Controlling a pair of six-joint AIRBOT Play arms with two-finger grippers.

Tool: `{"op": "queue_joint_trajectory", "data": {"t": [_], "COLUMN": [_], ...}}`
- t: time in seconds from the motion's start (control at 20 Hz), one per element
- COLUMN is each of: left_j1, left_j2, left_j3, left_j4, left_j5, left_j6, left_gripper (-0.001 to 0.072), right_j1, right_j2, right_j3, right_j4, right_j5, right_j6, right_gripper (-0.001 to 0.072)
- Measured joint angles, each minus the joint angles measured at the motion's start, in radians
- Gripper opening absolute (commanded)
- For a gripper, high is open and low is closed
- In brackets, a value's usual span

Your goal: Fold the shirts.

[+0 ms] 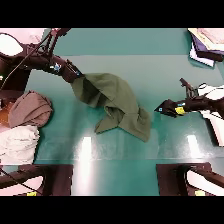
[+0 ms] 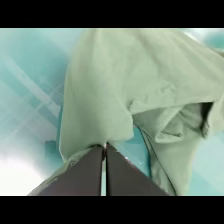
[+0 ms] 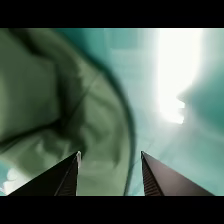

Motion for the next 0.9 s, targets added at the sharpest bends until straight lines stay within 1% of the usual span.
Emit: {"op": "queue_joint_trajectory", "data": {"t": [0.2,0.45,0.5,0.6,0.65,0.8,0.9], "left_j1": [0.000,0.000,0.000,0.000,0.000,0.000,0.000], "left_j2": [0.003,0.003,0.003,0.003,0.003,0.007,0.018], "left_j3": [0.001,0.001,0.001,0.001,0.001,0.006,0.033], "left_j4": [0.007,0.009,0.010,0.011,0.011,0.022,0.068], "left_j5": [-0.023,-0.045,-0.050,-0.058,-0.063,-0.069,-0.072], "left_j6": [-0.041,-0.071,-0.074,-0.080,-0.080,-0.089,-0.113], "left_gripper": [0.0020,0.0021,0.0021,0.0020,0.0021,0.0020,0.0020], "right_j1": [0.051,0.164,0.184,0.218,0.232,0.254,0.241], "right_j2": [-0.158,-0.322,-0.348,-0.385,-0.403,-0.420,-0.394], "right_j3": [0.090,0.237,0.261,0.298,0.312,0.362,0.404], "right_j4": [0.017,0.004,0.001,-0.015,-0.019,-0.043,-0.050], "right_j5": [-0.013,-0.003,0.005,0.009,0.011,0.026,0.034], "right_j6": [-0.046,-0.064,-0.065,-0.069,-0.071,-0.089,-0.095], "right_gripper": [0.0429,0.0429,0.0417,0.0080,0.0018,0.0017,0.0017]}}
